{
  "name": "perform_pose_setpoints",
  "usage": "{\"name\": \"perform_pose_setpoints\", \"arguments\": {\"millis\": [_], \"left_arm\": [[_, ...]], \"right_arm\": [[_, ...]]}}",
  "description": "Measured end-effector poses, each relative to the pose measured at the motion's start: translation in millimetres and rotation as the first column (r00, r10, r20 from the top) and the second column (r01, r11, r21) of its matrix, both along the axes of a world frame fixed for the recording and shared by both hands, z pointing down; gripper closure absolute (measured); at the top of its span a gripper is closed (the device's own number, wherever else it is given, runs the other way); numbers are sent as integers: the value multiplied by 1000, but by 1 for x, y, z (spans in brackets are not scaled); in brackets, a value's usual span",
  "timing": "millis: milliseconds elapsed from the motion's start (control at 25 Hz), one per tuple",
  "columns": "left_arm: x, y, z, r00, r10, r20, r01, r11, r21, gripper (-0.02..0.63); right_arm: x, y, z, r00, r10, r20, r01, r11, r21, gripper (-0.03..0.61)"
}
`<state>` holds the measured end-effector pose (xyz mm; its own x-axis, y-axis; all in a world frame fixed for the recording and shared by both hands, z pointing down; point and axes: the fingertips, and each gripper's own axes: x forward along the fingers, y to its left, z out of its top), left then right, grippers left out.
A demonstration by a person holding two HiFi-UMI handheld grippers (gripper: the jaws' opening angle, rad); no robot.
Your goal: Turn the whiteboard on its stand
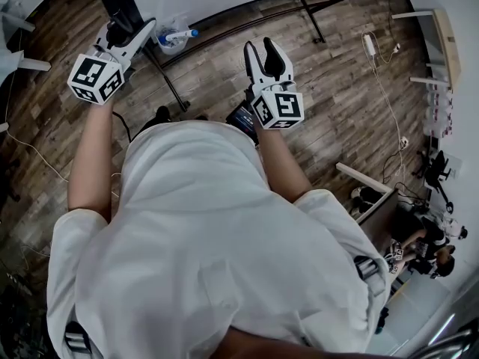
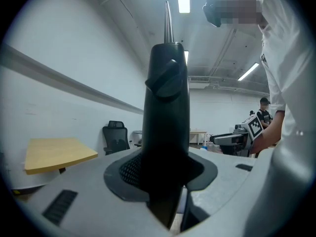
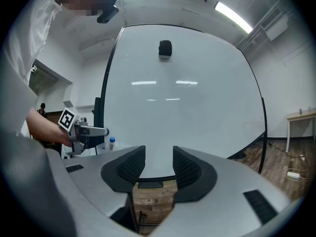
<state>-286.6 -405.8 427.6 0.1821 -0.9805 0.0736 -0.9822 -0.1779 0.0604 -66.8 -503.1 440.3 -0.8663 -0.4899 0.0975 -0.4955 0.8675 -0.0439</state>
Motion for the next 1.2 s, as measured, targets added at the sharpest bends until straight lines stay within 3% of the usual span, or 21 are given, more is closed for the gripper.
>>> {"name": "perform_pose_setpoints", "arguments": {"millis": [160, 840, 1200], "left_arm": [[6, -9, -10, 1000, -18, -4, 18, 1000, 2, 443], [-4, 32, -10, 998, -53, -17, 54, 998, 34, 443], [-11, 49, -13, 998, -67, -8, 68, 996, 56, 443]], "right_arm": [[11, -14, -6, 999, -32, -15, 32, 999, 7, 414], [22, 13, -4, 978, -206, -10, 206, 978, -34, 423], [1, 34, -10, 964, -265, -9, 265, 964, -5, 425]]}}
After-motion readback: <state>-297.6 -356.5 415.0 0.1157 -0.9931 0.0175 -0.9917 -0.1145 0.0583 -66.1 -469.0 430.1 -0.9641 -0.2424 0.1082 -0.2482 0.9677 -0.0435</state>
